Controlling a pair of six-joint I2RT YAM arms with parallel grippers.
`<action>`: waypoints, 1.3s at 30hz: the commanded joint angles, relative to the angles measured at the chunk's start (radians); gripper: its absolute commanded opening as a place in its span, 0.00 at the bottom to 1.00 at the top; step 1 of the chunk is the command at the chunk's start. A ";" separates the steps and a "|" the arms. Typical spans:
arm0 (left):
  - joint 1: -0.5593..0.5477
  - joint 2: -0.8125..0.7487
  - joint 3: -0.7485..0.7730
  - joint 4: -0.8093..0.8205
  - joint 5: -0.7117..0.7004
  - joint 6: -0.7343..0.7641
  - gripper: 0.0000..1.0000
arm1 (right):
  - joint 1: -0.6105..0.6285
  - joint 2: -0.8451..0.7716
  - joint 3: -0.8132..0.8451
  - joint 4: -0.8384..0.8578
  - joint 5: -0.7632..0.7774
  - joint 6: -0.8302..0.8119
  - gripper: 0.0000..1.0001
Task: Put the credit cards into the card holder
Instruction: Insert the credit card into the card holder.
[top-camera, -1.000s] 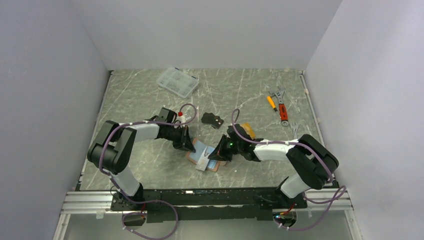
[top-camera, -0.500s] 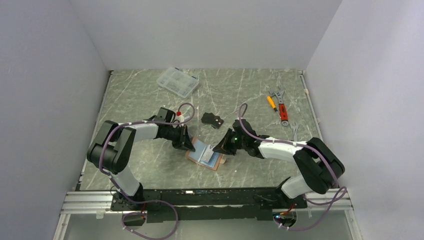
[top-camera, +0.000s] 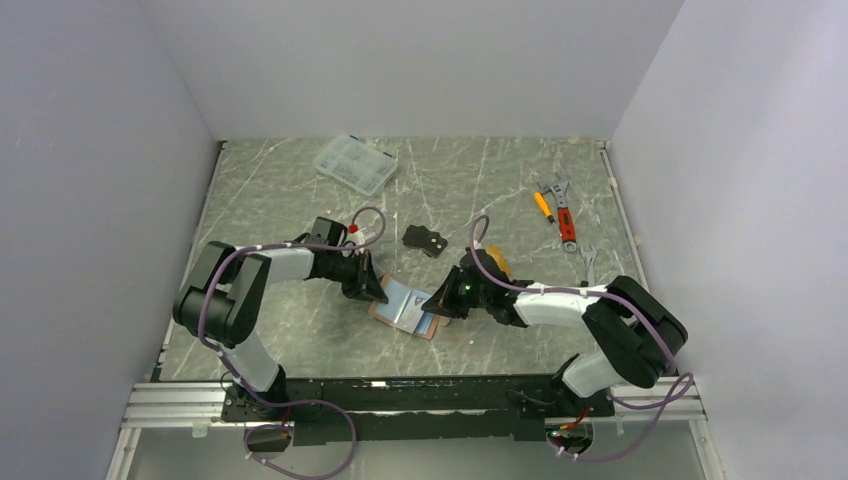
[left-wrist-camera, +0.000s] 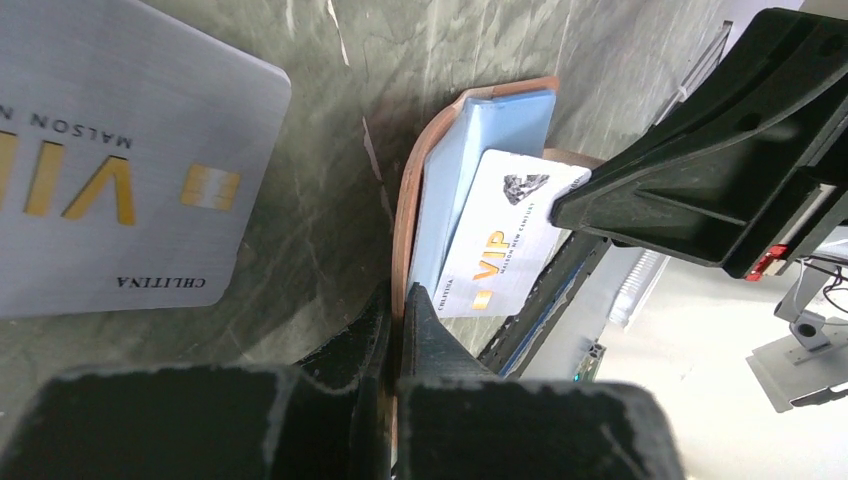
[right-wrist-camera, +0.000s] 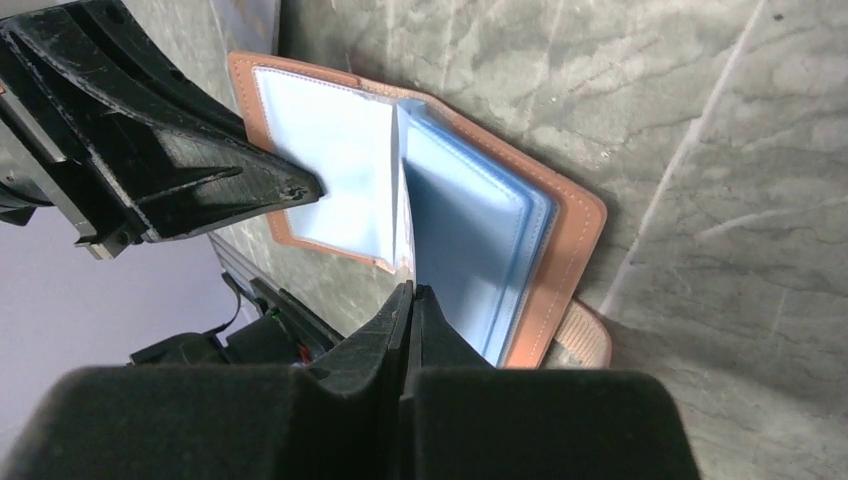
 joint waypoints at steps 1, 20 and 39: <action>-0.023 0.000 -0.012 0.019 -0.004 0.000 0.00 | 0.011 0.007 -0.061 0.101 0.059 0.036 0.00; -0.042 0.007 -0.005 0.014 -0.004 -0.004 0.00 | 0.034 -0.041 -0.130 0.144 0.231 0.061 0.00; -0.046 0.004 0.000 0.008 -0.010 -0.003 0.07 | 0.093 0.064 -0.081 0.175 0.167 0.044 0.00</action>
